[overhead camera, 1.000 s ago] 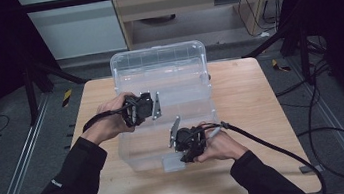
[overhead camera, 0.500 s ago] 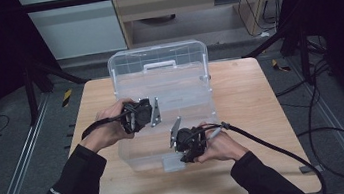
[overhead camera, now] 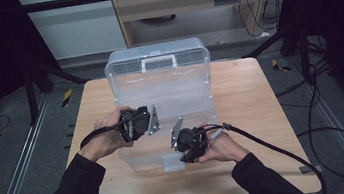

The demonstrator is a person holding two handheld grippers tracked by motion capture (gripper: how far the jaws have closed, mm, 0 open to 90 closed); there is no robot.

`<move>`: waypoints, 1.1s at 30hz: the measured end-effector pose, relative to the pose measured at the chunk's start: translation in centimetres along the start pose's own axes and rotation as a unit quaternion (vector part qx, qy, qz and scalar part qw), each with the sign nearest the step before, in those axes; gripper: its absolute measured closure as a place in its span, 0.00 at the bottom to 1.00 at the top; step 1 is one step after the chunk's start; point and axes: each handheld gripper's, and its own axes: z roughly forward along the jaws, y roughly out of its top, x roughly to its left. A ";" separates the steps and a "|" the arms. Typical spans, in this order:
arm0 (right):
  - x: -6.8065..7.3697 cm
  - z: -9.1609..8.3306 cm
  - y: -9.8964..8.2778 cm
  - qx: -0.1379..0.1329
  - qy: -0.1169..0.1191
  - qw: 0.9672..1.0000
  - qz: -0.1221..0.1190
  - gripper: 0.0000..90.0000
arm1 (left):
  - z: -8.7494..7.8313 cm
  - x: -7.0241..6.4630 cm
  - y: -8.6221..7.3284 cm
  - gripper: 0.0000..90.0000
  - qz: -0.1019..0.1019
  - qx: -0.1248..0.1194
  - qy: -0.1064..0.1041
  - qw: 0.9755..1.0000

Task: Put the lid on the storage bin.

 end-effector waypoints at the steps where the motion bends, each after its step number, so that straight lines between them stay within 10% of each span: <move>1: 0.0 0.0 0.0 -0.001 0.000 1.000 -0.002 0.73 | 0.0 -0.2 -0.1 0.89 -0.002 -0.004 0.000 1.000; 24: 0.5 -3.0 -1.6 -0.071 -0.023 0.997 0.034 0.62 | -0.1 -0.9 -0.1 0.89 -0.008 -0.005 -0.006 1.000; 33: 0.6 -5.4 -2.2 -0.120 -0.035 0.991 0.055 0.74 | -0.2 -1.2 -0.1 0.89 -0.008 -0.005 -0.006 1.000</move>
